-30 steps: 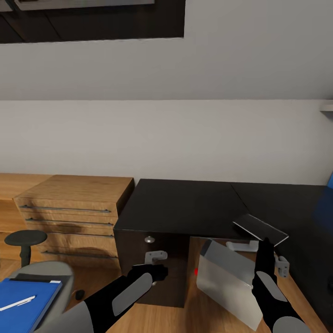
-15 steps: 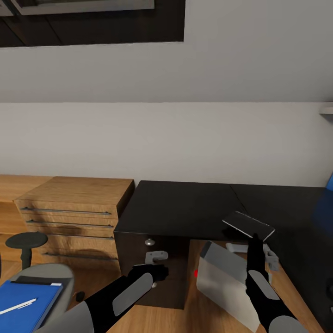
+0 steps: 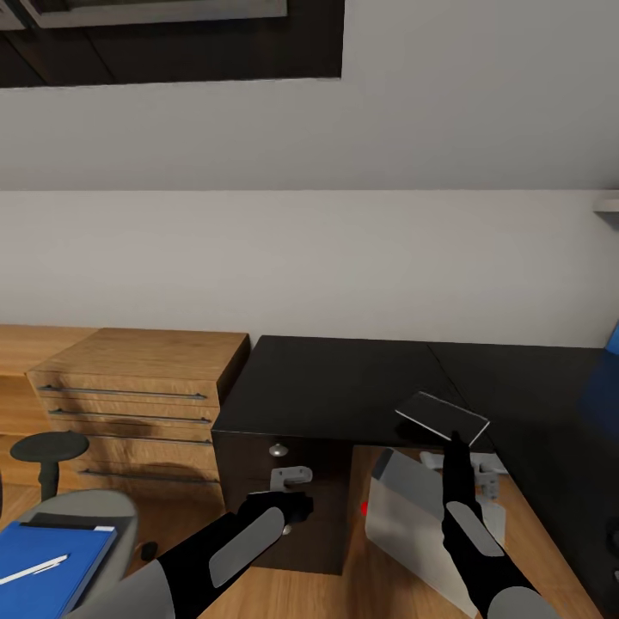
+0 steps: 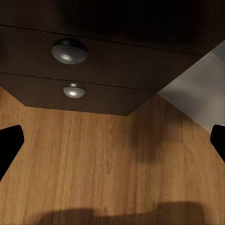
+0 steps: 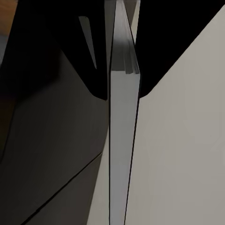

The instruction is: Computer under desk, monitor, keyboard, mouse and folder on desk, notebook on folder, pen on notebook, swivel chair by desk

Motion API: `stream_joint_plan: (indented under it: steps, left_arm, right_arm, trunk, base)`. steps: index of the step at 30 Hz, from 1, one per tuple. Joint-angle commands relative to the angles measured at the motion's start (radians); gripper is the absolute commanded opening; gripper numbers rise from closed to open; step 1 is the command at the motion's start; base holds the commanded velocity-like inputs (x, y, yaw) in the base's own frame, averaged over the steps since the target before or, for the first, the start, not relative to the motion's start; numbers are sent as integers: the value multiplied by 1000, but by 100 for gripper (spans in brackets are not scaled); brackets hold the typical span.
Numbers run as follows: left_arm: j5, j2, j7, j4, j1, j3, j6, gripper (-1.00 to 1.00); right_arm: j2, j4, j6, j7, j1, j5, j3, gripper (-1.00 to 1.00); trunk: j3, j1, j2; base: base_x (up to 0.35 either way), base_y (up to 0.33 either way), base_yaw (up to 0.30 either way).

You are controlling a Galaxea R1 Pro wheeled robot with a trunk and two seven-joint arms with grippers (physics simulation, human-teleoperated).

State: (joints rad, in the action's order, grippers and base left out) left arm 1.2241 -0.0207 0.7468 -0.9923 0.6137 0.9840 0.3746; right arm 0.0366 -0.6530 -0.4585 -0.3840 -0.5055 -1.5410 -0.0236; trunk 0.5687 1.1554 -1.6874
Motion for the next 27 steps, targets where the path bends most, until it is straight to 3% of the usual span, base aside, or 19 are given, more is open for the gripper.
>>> stream_joint_plan:
  steps: [1,6,12,27]
  left_arm:
    - [4,-1,6,-2,1,3,1,100]
    - [4,-1,6,-2,1,3,1,100]
    - [3,-2,6,-2,1,3,1,100]
    - [4,-2,6,-2,1,2,1,100]
  right_arm:
    - [-3,2,0,-10,-1,-12,2,-100]
    - [-33,5,0,-10,-1,-11,17,-100]
    - [-65,7,-2,-11,0,-10,67,-100]
    - [-70,3,4,-13,-1,-17,85,-100]
  trunk:
    - [1,0,-1]
    - [1,0,-1]
    - [1,0,-1]
    - [1,0,-1]
  base:
    - [0,0,0]
    - [0,0,0]
    - [0,0,0]
    - [0,0,0]
